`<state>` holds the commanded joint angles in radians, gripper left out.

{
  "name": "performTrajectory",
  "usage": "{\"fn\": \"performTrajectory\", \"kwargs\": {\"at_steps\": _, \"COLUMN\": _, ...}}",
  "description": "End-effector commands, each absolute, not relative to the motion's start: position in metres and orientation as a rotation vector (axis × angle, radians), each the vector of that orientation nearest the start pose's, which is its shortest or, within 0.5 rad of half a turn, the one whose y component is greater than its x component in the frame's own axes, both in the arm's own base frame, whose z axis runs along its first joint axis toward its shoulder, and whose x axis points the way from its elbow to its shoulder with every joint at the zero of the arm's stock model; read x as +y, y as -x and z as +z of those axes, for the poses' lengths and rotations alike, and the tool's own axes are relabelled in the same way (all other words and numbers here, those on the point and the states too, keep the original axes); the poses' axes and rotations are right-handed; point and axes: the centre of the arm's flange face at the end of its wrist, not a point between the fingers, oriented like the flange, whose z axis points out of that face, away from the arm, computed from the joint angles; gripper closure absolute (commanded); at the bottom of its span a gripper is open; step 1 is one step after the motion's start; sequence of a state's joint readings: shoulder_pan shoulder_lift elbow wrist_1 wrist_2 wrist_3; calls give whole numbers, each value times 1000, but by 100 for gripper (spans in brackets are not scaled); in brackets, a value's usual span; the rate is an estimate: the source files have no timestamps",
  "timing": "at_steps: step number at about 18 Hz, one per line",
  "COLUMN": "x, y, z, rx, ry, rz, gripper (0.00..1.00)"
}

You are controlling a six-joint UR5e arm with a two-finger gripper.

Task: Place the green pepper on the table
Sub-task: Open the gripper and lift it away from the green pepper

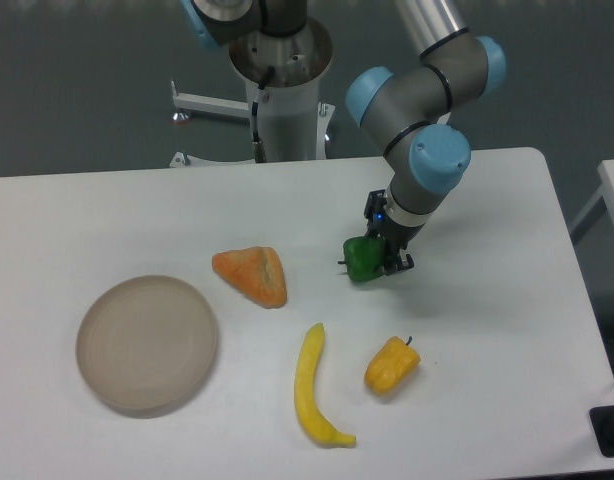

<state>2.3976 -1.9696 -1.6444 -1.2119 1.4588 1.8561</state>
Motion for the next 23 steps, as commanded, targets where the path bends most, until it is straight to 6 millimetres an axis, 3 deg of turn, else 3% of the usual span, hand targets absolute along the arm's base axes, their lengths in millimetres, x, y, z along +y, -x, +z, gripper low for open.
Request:
{"fn": "performTrajectory", "kwargs": {"at_steps": 7, "x": 516, "y": 348, "z": 273, "rx": 1497, "ry": 2659, "rz": -184, "gripper": 8}}
{"fn": "performTrajectory", "kwargs": {"at_steps": 11, "x": 521, "y": 355, "z": 290, "rx": 1501, "ry": 2667, "rz": -125, "gripper": 1}}
{"fn": "performTrajectory", "kwargs": {"at_steps": 15, "x": 528, "y": 364, "z": 312, "rx": 1506, "ry": 2674, "rz": -51, "gripper": 0}}
{"fn": "performTrajectory", "kwargs": {"at_steps": 20, "x": 541, "y": 378, "z": 334, "rx": 1334, "ry": 2771, "rz": 27, "gripper": 0}}
{"fn": "performTrajectory", "kwargs": {"at_steps": 23, "x": 560, "y": 377, "z": 345, "rx": 1269, "ry": 2818, "rz": 83, "gripper": 0}}
